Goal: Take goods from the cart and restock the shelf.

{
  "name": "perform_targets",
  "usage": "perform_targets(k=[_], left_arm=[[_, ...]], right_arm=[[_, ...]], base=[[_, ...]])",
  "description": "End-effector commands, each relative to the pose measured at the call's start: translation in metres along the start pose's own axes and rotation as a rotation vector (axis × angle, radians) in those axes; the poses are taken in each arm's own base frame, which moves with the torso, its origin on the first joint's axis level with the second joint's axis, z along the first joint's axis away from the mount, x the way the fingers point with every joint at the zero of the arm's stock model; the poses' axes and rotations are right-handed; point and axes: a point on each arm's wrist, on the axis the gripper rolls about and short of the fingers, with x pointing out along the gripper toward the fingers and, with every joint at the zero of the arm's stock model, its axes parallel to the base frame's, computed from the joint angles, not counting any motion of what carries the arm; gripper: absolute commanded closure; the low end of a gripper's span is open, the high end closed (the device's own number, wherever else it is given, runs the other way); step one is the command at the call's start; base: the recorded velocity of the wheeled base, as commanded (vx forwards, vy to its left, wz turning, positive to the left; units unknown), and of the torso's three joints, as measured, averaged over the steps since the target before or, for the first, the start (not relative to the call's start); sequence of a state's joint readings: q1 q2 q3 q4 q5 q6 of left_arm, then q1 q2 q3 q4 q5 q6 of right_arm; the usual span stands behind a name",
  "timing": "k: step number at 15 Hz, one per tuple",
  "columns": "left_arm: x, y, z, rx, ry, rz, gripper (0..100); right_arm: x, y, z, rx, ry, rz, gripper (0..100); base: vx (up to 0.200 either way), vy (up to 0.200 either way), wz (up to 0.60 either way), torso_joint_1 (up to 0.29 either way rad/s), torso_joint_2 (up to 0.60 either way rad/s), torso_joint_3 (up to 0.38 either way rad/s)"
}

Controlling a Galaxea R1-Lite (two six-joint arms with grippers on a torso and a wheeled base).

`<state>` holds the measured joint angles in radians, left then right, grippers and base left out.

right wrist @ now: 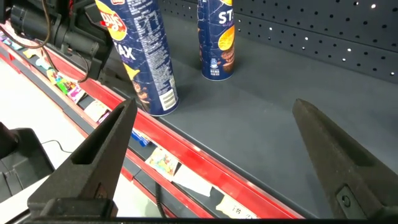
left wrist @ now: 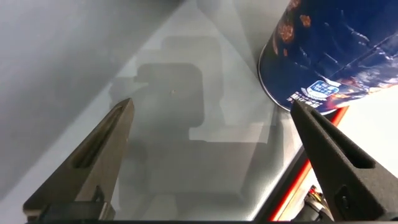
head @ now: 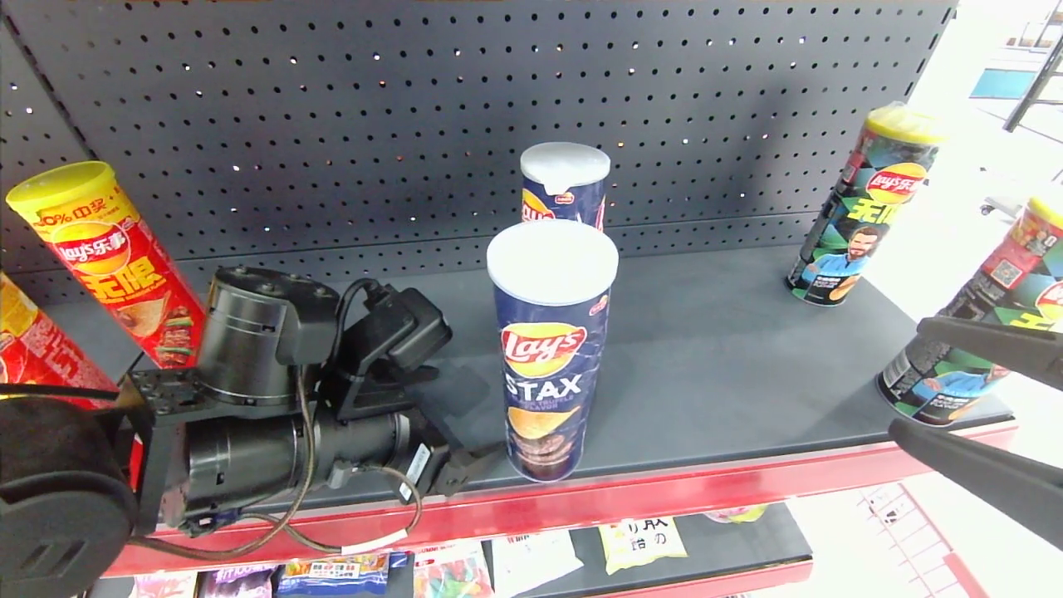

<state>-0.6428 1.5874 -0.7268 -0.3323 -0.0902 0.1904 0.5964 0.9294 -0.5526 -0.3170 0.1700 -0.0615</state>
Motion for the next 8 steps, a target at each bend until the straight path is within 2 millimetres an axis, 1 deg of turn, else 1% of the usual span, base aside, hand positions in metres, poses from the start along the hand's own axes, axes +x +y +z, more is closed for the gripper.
perform_targets(k=[1,8], left_arm=[[0.0018,-0.0011,-0.0001,0.002,0.003,-0.005,0],[0.0051,-0.0026,0.0038,0.007,-0.004,-0.012,0]], right_arm=[[0.0004,0.0000,-0.0002,0.000,0.002,0.001,0],[0.0011,-0.0003,-0.0001,-0.001,0.003,0.001,0]], base=[[0.000,0.000,0.00,0.000,0.00,0.000],[0.000,0.000,0.00,0.000,0.00,0.000]])
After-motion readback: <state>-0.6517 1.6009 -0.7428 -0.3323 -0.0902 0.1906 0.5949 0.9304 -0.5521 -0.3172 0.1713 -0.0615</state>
